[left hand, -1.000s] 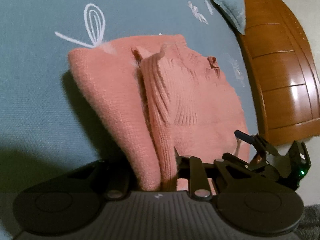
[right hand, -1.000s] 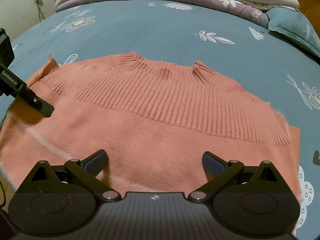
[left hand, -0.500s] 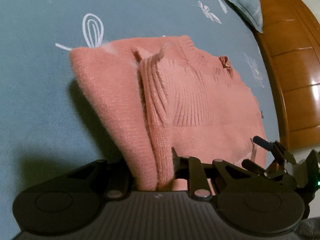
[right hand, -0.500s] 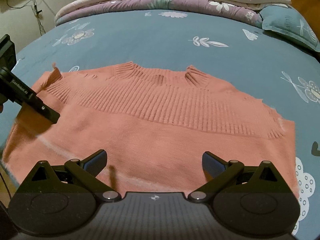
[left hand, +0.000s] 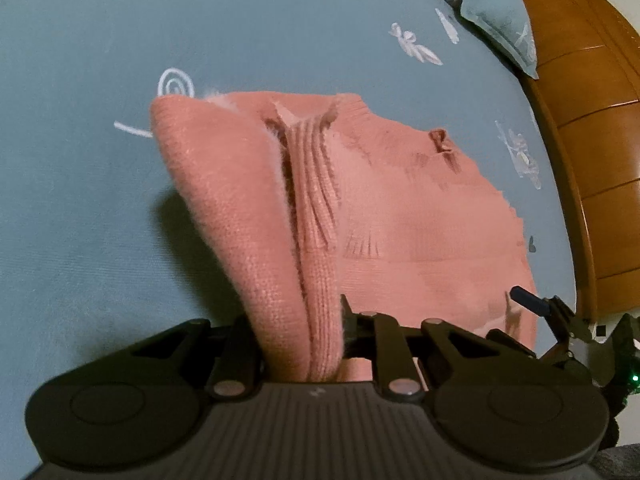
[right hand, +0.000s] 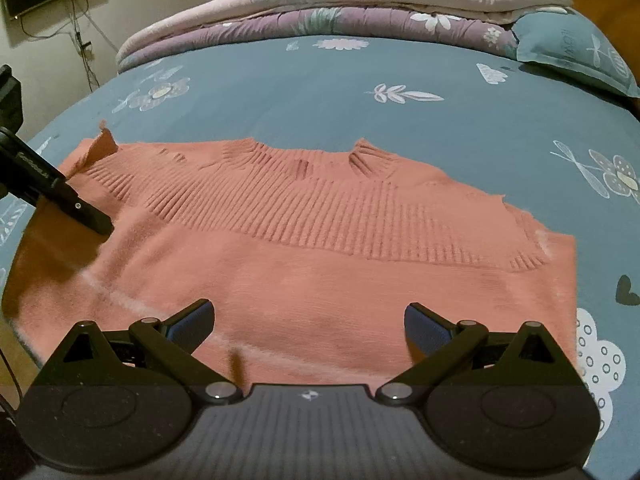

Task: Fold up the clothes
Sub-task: 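Lift the gripped side edge upward with the left tool, then fold the held side over toward the sweater's middle with the left tool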

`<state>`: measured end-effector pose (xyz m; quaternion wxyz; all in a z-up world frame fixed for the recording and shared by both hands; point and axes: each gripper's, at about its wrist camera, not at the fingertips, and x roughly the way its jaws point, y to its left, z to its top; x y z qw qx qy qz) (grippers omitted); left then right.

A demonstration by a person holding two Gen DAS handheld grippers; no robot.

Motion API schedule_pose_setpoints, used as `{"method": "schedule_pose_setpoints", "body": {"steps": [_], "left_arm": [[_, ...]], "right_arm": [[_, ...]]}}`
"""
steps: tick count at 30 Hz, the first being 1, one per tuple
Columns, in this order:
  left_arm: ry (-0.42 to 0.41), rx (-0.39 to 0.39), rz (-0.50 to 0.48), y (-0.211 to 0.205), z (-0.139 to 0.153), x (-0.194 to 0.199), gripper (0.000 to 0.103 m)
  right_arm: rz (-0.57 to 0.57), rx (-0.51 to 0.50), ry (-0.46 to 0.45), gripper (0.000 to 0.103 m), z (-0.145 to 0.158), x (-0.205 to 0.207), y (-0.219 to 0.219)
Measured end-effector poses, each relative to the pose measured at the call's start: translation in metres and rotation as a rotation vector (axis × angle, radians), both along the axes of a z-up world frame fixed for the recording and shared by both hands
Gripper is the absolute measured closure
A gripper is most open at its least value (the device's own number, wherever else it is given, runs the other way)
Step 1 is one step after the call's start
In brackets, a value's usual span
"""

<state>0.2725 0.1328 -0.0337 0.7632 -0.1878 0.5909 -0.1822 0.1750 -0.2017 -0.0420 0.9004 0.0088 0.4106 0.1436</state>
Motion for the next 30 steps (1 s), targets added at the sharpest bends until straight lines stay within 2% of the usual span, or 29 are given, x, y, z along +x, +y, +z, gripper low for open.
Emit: {"method": "schedule_pose_setpoints", "body": {"steps": [10, 14, 22, 30], "left_arm": [[-0.017, -0.032, -0.028, -0.023, 0.036, -0.003, 0.087], [-0.018, -0.063, -0.052, -0.038, 0.049, -0.002, 0.087], [-0.022, -0.074, -0.105, -0.075, 0.068, 0.004, 0.087], [0.002, -0.114, -0.116, -0.106, 0.076, 0.01, 0.086]], "right_arm": [[0.012, 0.051, -0.04, 0.0, 0.004, -0.006, -0.018], [-0.003, 0.07, -0.046, 0.0, 0.003, -0.011, -0.025], [-0.035, 0.105, -0.05, 0.0, 0.0, -0.023, -0.044], [0.038, 0.086, -0.059, 0.0, 0.004, -0.04, -0.057]]}}
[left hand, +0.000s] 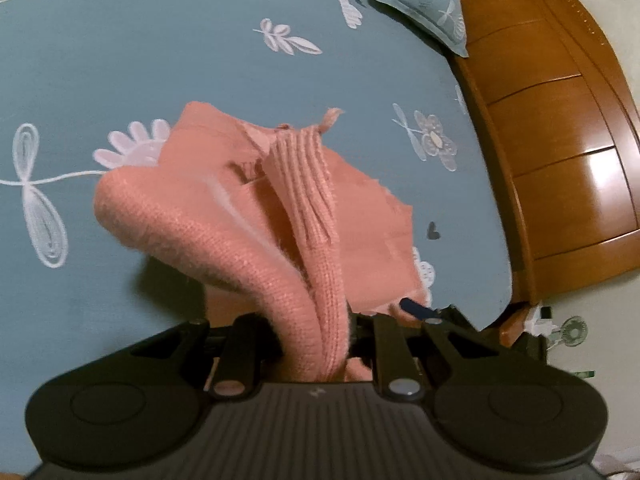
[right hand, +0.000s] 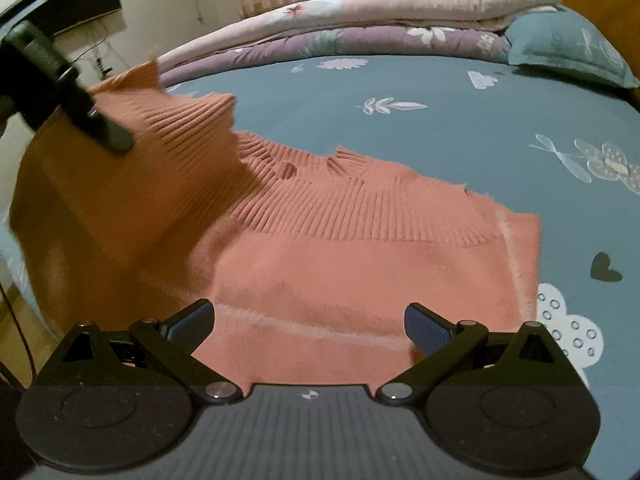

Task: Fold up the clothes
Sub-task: 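Fold the held side over toward the sweater's middle with the left tool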

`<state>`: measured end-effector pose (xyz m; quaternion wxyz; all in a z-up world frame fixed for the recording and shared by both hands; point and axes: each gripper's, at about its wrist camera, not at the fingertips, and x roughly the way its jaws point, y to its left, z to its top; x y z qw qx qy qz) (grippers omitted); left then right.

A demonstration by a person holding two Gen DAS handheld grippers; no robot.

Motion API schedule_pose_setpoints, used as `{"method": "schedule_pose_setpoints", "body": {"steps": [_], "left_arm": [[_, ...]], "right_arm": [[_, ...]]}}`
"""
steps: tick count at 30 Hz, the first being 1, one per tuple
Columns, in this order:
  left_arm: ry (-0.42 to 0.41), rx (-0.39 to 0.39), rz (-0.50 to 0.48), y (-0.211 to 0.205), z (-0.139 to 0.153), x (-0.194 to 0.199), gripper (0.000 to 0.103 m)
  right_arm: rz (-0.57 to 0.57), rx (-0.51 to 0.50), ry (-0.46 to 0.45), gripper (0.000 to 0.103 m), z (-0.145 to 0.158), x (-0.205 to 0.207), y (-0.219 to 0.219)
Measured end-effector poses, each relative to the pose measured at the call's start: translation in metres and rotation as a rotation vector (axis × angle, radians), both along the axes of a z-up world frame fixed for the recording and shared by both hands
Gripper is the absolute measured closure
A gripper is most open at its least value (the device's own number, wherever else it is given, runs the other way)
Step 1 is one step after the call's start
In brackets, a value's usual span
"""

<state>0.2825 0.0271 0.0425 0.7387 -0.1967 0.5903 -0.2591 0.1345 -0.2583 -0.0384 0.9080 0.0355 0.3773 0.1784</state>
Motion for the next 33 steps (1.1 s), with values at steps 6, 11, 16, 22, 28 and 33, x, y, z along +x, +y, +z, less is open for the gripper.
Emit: {"method": "schedule_pose_setpoints", "body": {"steps": [6, 11, 16, 22, 28, 33], "left_arm": [[0.01, -0.017, -0.024, -0.023, 0.006, 0.005, 0.086], [0.016, -0.031, -0.034, -0.041, 0.01, 0.01, 0.086], [0.025, -0.048, -0.07, -0.061, 0.012, 0.015, 0.086], [0.04, -0.062, -0.115, -0.091, 0.011, 0.021, 0.086], [0.069, -0.045, -0.15, -0.124, 0.001, 0.029, 0.086], [0.088, -0.033, -0.173, -0.145, -0.006, 0.032, 0.085]], "right_arm": [[-0.013, 0.006, -0.01, 0.0, 0.0, -0.007, -0.013], [0.004, 0.007, -0.016, 0.0, 0.0, -0.011, -0.021], [0.013, -0.002, -0.025, 0.0, 0.002, -0.013, -0.031], [0.021, -0.04, -0.04, 0.0, 0.007, -0.018, -0.043], [-0.004, -0.094, -0.044, 0.0, 0.01, -0.028, -0.063], [-0.05, -0.109, -0.039, 0.0, 0.009, -0.039, -0.079]]}}
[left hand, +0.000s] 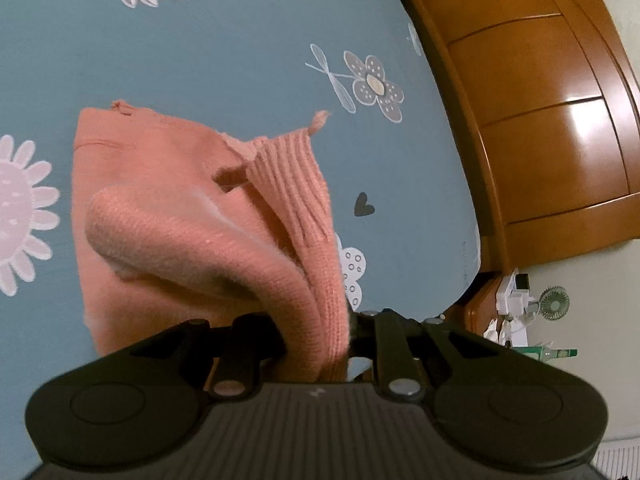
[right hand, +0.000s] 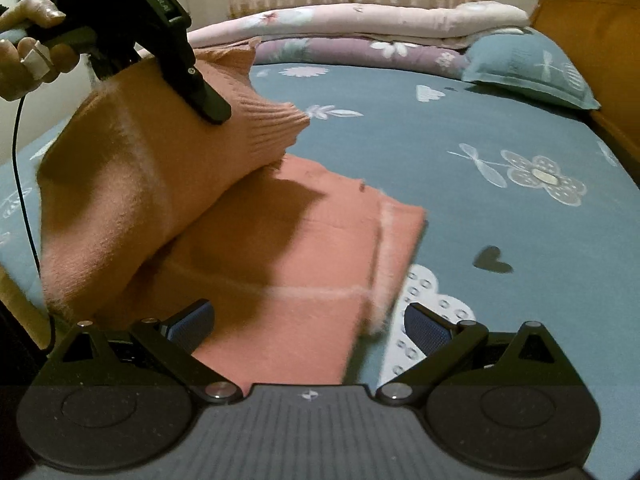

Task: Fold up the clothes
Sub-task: 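Fold the held side over toward the sweater's middle with the left tool, then lay the folded side down and open the left tool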

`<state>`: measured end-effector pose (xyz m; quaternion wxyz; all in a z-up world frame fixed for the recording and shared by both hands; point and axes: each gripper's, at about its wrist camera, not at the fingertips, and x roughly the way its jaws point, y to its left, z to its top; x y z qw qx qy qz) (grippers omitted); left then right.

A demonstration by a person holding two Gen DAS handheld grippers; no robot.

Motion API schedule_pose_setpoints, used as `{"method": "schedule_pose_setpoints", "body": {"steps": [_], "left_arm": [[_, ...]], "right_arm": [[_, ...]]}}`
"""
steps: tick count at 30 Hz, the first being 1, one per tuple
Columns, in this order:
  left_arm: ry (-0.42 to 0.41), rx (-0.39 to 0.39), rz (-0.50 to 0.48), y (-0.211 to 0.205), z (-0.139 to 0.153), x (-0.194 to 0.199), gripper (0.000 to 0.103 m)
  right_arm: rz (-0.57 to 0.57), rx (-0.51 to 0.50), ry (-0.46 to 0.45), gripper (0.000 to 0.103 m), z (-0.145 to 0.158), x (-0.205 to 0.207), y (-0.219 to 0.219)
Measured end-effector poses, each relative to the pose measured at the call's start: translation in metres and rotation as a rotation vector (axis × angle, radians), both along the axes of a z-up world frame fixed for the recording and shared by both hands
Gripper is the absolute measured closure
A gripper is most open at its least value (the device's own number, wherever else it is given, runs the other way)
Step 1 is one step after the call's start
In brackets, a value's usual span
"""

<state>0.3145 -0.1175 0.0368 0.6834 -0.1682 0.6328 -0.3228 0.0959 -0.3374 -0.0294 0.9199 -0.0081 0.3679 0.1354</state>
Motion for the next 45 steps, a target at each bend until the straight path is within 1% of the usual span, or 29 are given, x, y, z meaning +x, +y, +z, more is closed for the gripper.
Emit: {"method": "schedule_pose_setpoints", "body": {"steps": [5, 8, 16, 19, 22, 24, 25, 27, 31, 35, 38, 41, 45], "left_arm": [[0.026, 0.027, -0.006, -0.019, -0.01, 0.007, 0.084], [0.049, 0.038, -0.032, -0.032, -0.02, 0.012, 0.08], [0.1, 0.088, -0.068, -0.062, -0.049, 0.018, 0.079], [0.109, 0.097, -0.082, -0.067, -0.054, 0.018, 0.074], [0.124, 0.095, -0.086, -0.072, -0.059, 0.018, 0.066], [0.135, 0.087, -0.083, -0.074, -0.062, 0.019, 0.059], [0.137, 0.085, -0.083, -0.075, -0.062, 0.019, 0.058], [0.136, 0.084, -0.084, -0.079, -0.063, 0.018, 0.052], [0.131, 0.069, -0.08, -0.083, -0.06, 0.019, 0.048], [0.1, -0.018, -0.074, -0.085, -0.048, 0.024, 0.047], [0.077, -0.042, -0.086, -0.089, -0.044, 0.025, 0.047], [0.048, -0.038, -0.111, -0.094, -0.043, 0.021, 0.046], [-0.033, 0.007, -0.155, -0.094, -0.04, 0.014, 0.045]], "right_arm": [[-0.044, 0.007, 0.007, 0.0, -0.002, -0.006, -0.011], [-0.058, 0.002, 0.008, 0.0, -0.002, -0.008, -0.013], [-0.099, -0.011, 0.018, 0.0, -0.002, -0.018, -0.019], [-0.122, -0.015, 0.025, 0.0, -0.002, -0.023, -0.021], [-0.142, -0.021, 0.027, 0.0, -0.002, -0.026, -0.023], [-0.154, -0.025, 0.028, 0.0, -0.002, -0.028, -0.024], [-0.161, -0.026, 0.027, 0.0, -0.002, -0.028, -0.024], [-0.175, -0.026, 0.024, 0.0, -0.001, -0.03, -0.026], [-0.204, -0.027, 0.019, 0.0, -0.001, -0.032, -0.028], [-0.226, -0.028, 0.022, 0.0, -0.001, -0.035, -0.029], [-0.241, -0.051, 0.03, 0.0, -0.003, -0.037, -0.028], [-0.253, -0.06, 0.037, 0.0, -0.004, -0.039, -0.03], [-0.292, -0.077, 0.055, 0.0, -0.006, -0.046, -0.037]]}}
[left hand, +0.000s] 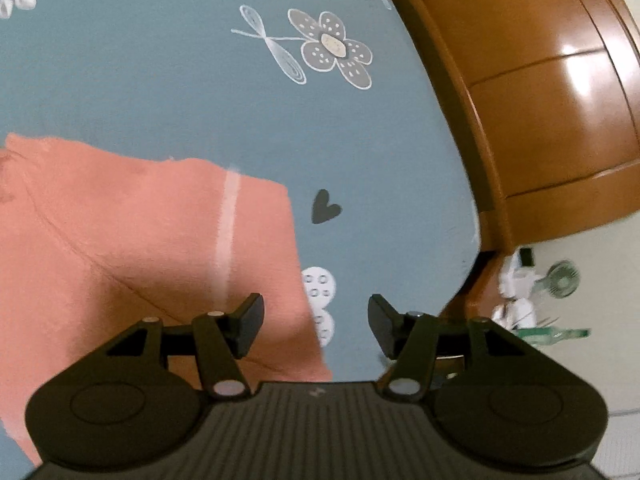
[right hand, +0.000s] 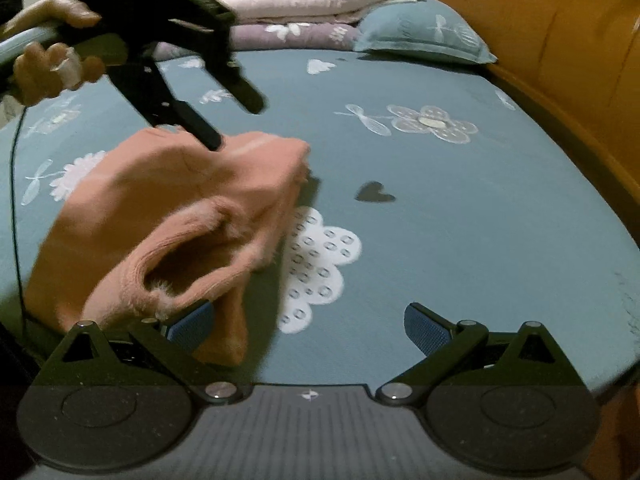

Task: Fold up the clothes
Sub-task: 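Lay the folded side down and open the left tool, then move the open right tool to the sweater's other side edge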

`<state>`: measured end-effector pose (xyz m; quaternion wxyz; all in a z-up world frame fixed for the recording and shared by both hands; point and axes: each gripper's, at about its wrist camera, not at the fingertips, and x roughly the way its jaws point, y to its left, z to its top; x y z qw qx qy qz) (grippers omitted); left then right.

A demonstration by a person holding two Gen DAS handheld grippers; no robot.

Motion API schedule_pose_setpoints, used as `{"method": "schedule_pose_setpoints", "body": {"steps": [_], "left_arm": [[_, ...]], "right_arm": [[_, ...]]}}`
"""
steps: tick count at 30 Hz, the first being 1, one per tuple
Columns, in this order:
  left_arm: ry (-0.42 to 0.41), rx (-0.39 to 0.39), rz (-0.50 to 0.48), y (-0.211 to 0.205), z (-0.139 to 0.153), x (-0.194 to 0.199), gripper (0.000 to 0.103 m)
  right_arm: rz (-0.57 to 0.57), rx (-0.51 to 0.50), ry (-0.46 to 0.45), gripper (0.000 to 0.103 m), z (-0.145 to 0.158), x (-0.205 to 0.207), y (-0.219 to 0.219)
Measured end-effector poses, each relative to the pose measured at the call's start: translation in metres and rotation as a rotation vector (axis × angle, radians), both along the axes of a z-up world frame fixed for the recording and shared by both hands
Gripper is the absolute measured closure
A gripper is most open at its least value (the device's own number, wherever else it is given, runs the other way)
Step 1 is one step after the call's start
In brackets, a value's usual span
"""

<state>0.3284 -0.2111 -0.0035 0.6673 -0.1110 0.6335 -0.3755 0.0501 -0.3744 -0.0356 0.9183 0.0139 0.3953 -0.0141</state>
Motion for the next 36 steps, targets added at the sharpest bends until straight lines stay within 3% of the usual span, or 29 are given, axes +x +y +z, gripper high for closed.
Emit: {"method": "schedule_pose_setpoints", "body": {"steps": [3, 5, 7, 11, 15, 20, 24, 26, 27, 36], "left_arm": [[-0.123, 0.039, -0.057, 0.005, 0.008, -0.011, 0.043], [-0.243, 0.082, -0.099, 0.01, 0.015, -0.02, 0.041], [-0.329, 0.122, -0.119, 0.017, 0.018, -0.029, 0.04], [-0.401, 0.124, -0.124, 0.046, 0.019, -0.037, 0.04], [-0.422, 0.141, -0.124, 0.067, 0.009, -0.047, 0.038], [-0.43, 0.121, -0.082, 0.085, -0.003, -0.059, 0.035], [-0.451, 0.091, -0.04, 0.087, -0.005, -0.067, 0.031], [-0.459, 0.087, -0.027, 0.088, -0.006, -0.072, 0.031], [-0.461, 0.094, -0.021, 0.089, -0.007, -0.074, 0.031], [-0.44, 0.116, 0.088, 0.11, -0.009, -0.081, 0.03]], "right_arm": [[-0.022, 0.036, -0.002, 0.0, 0.001, -0.008, -0.008], [-0.032, 0.093, -0.014, 0.006, 0.002, -0.013, -0.015], [-0.042, 0.18, -0.024, 0.027, 0.003, -0.015, -0.021], [-0.05, 0.356, -0.067, 0.03, 0.006, -0.016, -0.027], [-0.055, 0.451, -0.115, 0.03, 0.007, 0.002, -0.029], [-0.019, 0.546, -0.138, 0.035, -0.004, 0.062, -0.042], [0.014, 0.524, -0.098, 0.051, -0.019, 0.121, -0.046], [0.032, 0.52, -0.071, 0.07, -0.027, 0.143, -0.045], [0.043, 0.523, -0.059, 0.088, -0.03, 0.153, -0.044], [0.12, 0.412, -0.021, 0.088, -0.028, 0.187, -0.026]]}}
